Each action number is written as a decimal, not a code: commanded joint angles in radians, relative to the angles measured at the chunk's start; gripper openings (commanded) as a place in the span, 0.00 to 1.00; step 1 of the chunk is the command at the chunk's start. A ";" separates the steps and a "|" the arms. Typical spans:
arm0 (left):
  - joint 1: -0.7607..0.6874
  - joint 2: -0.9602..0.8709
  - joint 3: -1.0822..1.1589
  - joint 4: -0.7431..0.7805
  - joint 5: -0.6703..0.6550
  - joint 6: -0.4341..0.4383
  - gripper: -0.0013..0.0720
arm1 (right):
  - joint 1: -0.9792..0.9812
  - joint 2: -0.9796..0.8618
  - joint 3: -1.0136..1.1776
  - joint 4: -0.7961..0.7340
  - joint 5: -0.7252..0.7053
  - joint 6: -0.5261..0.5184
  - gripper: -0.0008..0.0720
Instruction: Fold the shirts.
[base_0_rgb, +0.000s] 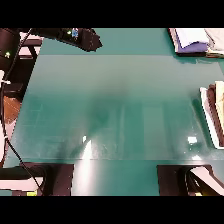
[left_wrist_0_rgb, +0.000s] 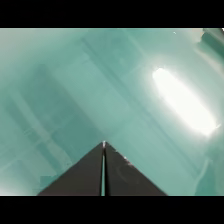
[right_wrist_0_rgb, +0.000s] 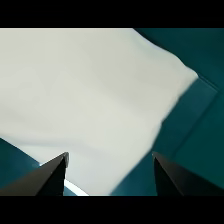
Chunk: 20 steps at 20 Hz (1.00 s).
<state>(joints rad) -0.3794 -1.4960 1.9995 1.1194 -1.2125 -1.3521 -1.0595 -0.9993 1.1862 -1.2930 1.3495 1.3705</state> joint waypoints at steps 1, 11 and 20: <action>-0.001 0.000 0.000 -0.001 0.000 0.000 0.05 | 0.116 0.003 0.070 0.229 -0.040 0.005 0.84; 0.000 0.000 0.000 0.025 -0.008 -0.001 0.05 | 1.001 0.002 0.072 0.294 -0.242 -0.018 0.52; 0.000 0.000 0.000 0.024 0.001 -0.001 0.05 | 1.184 0.002 0.072 0.295 -0.307 -0.019 0.04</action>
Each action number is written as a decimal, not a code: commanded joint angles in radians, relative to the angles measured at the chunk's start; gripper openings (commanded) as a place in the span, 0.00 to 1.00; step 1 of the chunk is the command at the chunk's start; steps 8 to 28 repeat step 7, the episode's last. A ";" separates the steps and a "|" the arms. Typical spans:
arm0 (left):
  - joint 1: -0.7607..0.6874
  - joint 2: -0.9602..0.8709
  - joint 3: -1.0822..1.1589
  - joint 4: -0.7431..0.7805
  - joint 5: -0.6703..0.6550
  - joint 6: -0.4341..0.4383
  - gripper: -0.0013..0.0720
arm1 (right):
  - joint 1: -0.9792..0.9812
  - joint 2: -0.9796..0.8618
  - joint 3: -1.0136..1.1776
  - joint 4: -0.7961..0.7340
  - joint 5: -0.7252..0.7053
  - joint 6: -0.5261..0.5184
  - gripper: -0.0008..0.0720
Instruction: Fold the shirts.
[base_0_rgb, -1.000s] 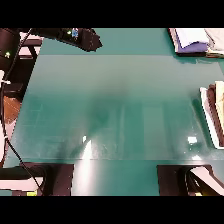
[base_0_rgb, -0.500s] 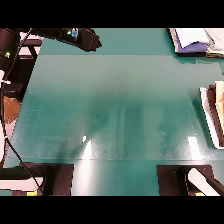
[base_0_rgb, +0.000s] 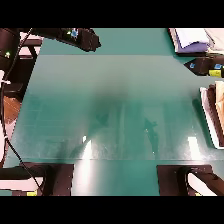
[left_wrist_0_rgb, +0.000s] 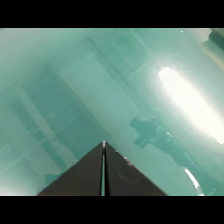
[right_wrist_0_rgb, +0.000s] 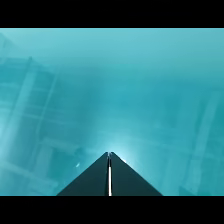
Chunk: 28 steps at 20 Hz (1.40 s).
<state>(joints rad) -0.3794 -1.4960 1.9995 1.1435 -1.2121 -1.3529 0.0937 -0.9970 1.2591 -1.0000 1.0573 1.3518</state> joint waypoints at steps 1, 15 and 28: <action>0.000 0.000 0.000 0.000 0.001 0.000 0.05 | 0.032 0.000 -0.001 0.002 -0.014 -0.001 0.04; 0.000 0.000 0.000 0.000 0.001 0.000 0.05 | 0.030 0.000 0.000 0.002 -0.010 -0.001 0.04; 0.000 0.000 0.000 0.000 0.001 0.000 0.05 | 0.030 0.000 0.000 0.002 -0.010 -0.001 0.04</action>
